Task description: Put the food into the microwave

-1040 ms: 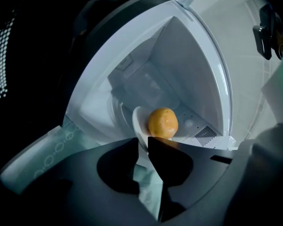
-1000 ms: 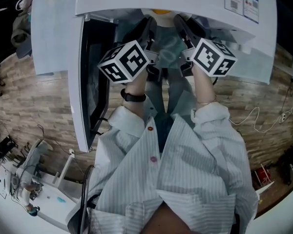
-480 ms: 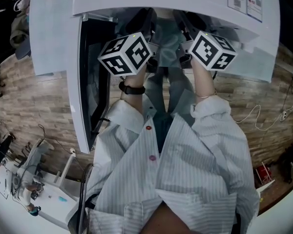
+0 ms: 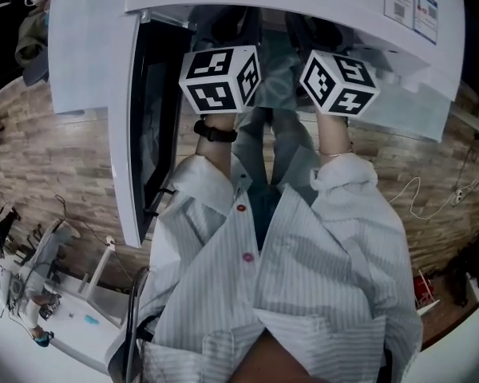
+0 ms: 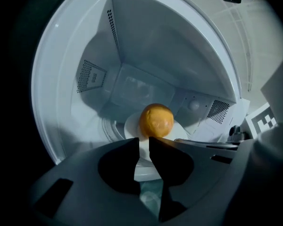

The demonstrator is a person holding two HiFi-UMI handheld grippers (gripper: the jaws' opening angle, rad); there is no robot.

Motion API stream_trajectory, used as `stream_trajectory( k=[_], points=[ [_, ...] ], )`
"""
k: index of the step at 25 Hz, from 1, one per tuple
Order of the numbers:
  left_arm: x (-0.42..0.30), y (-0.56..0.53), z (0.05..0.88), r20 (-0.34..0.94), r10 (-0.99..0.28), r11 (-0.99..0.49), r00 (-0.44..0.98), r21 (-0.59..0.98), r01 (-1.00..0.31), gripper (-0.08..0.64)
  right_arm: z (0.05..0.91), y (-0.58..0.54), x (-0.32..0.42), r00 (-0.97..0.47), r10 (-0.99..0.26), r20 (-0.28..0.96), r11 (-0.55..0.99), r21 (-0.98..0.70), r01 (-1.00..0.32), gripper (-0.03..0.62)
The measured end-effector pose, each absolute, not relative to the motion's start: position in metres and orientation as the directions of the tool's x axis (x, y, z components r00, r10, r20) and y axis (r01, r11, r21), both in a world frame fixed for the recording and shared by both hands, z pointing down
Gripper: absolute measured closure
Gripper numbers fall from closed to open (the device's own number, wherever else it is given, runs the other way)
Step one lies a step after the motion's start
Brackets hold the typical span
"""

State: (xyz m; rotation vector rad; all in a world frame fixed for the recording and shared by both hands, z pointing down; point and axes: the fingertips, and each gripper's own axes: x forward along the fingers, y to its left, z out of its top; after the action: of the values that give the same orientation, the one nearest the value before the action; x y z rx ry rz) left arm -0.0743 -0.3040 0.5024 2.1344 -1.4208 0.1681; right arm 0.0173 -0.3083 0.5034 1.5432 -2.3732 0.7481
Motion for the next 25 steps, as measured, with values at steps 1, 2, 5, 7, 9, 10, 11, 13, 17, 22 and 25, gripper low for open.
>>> stream_trajectory(
  k=[1,2,5,7,9,10,11,13,17,22,25],
  points=[
    [-0.0734,-0.3039,0.5031,0.4,-0.809,-0.281,0.431,0.38,-0.881,0.488,0.5036,-0.3083,0.0172,-0.426,-0.79,0.442,0.323,-0.291,-0.901,0.413],
    [-0.0729,-0.3038,0.504,0.4,-0.808,-0.281,0.432,0.382,-0.88,0.488,0.5038,-0.3083,0.0175,-0.424,-0.79,0.444,0.322,-0.287,-0.902,0.411],
    [-0.073,-0.3034,0.5072,0.404,-0.807,-0.275,0.43,0.387,-0.88,0.488,0.5044,-0.309,0.0201,-0.413,-0.791,0.453,0.319,-0.271,-0.908,0.408],
    [-0.0739,-0.3028,0.5077,0.404,-0.809,-0.27,0.427,0.389,-0.881,0.488,0.5045,-0.31,0.0219,-0.402,-0.791,0.46,0.319,-0.25,-0.914,0.401],
    [-0.0754,-0.3012,0.5067,0.4,-0.812,-0.265,0.424,0.394,-0.88,0.488,0.5038,-0.3104,0.0228,-0.392,-0.792,0.468,0.319,-0.229,-0.919,0.39],
    [-0.0758,-0.3002,0.5062,0.399,-0.813,-0.263,0.424,0.398,-0.879,0.488,0.5036,-0.3104,0.0232,-0.387,-0.792,0.471,0.321,-0.217,-0.922,0.381],
    [-0.0756,-0.2995,0.5062,0.397,-0.814,-0.261,0.424,0.401,-0.878,0.488,0.5038,-0.3103,0.0235,-0.383,-0.792,0.475,0.323,-0.205,-0.924,0.376],
    [-0.0741,-0.2985,0.5069,0.397,-0.813,-0.26,0.426,0.407,-0.876,0.488,0.5052,-0.3099,0.0243,-0.373,-0.793,0.481,0.324,-0.184,-0.928,0.371],
    [-0.0717,-0.2962,0.5064,0.397,-0.809,-0.264,0.434,0.414,-0.871,0.488,0.506,-0.3099,0.0262,-0.35,-0.801,0.486,0.306,-0.17,-0.937,0.357],
    [-0.0743,-0.2956,0.5025,0.384,-0.814,-0.257,0.437,0.436,-0.863,0.488,0.5062,-0.3115,0.0257,-0.331,-0.806,0.491,0.294,-0.152,-0.944,0.344],
    [-0.0759,-0.294,0.5016,0.383,-0.816,-0.257,0.434,0.432,-0.865,0.488,0.5067,-0.3111,0.0264,-0.328,-0.807,0.491,0.293,-0.148,-0.944,0.344]
  ],
)
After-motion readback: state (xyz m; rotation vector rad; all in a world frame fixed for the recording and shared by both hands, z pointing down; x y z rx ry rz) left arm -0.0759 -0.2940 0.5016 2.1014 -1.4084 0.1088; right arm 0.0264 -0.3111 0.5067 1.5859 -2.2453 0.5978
